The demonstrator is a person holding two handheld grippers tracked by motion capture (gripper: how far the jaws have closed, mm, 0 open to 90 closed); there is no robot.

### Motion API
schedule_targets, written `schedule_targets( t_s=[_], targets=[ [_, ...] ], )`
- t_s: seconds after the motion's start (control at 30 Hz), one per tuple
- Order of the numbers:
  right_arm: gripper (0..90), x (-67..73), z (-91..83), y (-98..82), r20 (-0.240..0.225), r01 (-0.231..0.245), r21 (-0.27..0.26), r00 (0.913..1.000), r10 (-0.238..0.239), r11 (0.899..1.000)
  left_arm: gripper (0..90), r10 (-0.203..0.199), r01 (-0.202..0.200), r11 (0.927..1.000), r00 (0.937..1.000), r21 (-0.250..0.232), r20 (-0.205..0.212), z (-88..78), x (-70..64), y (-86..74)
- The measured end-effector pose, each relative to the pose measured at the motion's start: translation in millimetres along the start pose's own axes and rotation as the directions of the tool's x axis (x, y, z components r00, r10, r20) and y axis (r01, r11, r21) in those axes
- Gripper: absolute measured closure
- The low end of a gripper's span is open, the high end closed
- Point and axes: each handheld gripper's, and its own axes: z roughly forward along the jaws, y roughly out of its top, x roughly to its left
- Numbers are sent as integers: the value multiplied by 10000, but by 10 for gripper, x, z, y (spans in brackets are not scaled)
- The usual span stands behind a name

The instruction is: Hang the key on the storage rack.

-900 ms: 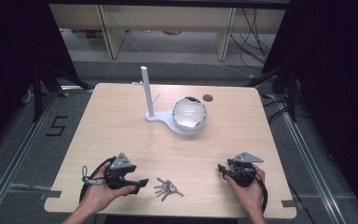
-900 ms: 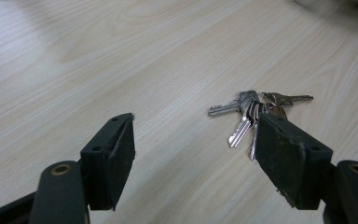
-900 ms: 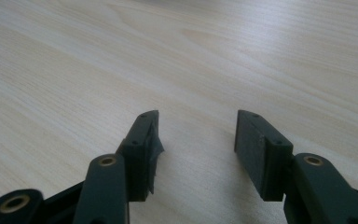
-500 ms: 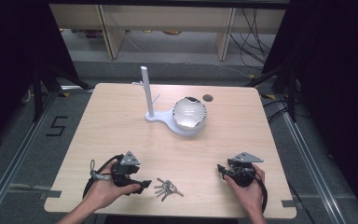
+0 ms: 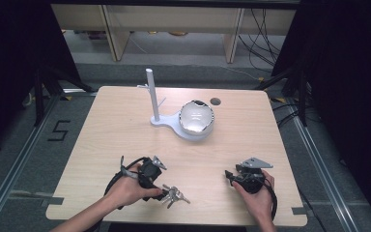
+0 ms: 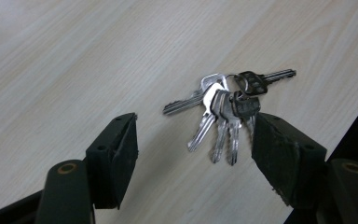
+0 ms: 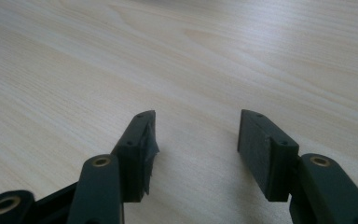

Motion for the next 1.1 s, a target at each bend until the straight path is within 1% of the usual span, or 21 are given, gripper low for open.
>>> schedule_targets(
  t_s=[0.1,0.17,0.2,0.23,0.3,0.43,0.47,0.5,0.57,0.6,0.63,0.67,0.7,0.73,0.8,0.87,0.9,0.93,0.97,1.03,1.1],
  targets=[
    [471,2,2,1,-15,26,16,10000,-26,10000,307,905,-909,9948,9958,459,122,46,-51,60],
    [470,2,3,1,-7,46,14,10000,-46,10000,305,1032,-1038,9930,9946,566,130,72,-69,75],
    [470,4,9,1,-101,2,6,9999,-2,10000,305,1147,-1156,9909,9933,689,170,94,-78,85],
    [469,9,4,3,-37,6,64,10000,-6,10000,299,1260,-1276,9885,9917,814,245,135,-86,104],
    [468,10,4,3,-32,12,70,10000,-12,10000,292,1155,-1181,9882,9928,971,322,164,-100,111],
    [468,9,5,4,-53,6,78,10000,-6,10000,268,1250,-1289,9829,9914,1314,377,242,-111,153],
    [467,8,10,4,-107,-2,54,9999,3,10000,260,1357,-1401,9787,9900,1504,388,257,-109,168],
    [466,0,10,3,19,202,-3,9998,-202,9998,256,1539,-1582,9727,9873,1698,384,288,-111,194],
    [464,-3,11,2,45,277,-35,9996,-277,9996,252,1820,-1846,9666,9828,1777,310,322,-118,229],
    [463,-3,11,2,43,274,-37,9996,-273,9996,247,2012,-2040,9600,9790,1919,341,336,-118,248],
    [463,-4,11,2,35,274,-39,9996,-273,9996,246,2037,-2073,9581,9783,1977,386,360,-129,265],
    [463,4,12,4,-30,100,-26,9999,-100,9999,246,2037,-2073,9581,9783,1977,386,360,-129,265],
    [462,-2,15,1,-10,204,-68,9998,-204,9998,243,2070,-2124,9543,9772,2104,477,393,-140,291],
    [461,-6,12,2,40,287,-29,9996,-287,9996,240,2070,-2124,9543,9772,2104,477,393,-140,291],
    [459,-4,11,2,19,272,-37,9996,-272,9996,239,2211,-2267,9480,9740,2234,502,431,-144,311],
    [458,-4,11,2,19,278,-34,9996,-278,9996,238,2167,-2223,9494,9750,2219,496,443,-149,309],
    [458,-4,11,2,14,280,-34,9996,-280,9996,239,2341,-2383,9448,9711,2248,453,460,-154,303],
    [458,-4,11,2,14,280,-34,9996,-280,9996,240,2341,-2383,9448,9711,2248,453,460,-154,303],
    [457,-7,12,2,17,303,-31,9995,-303,9995,240,2431,-2468,9413,9690,2304,448,475,-163,292],
    [457,-8,16,1,-15,281,-71,9996,-281,9996,241,2489,-2532,9391,9673,2323,482,484,-172,281],
    [457,-8,18,0,-26,272,-92,9996,-272,9996,248,2538,-2569,9397,9663,2258,430,481,-173,281]
  ],
)
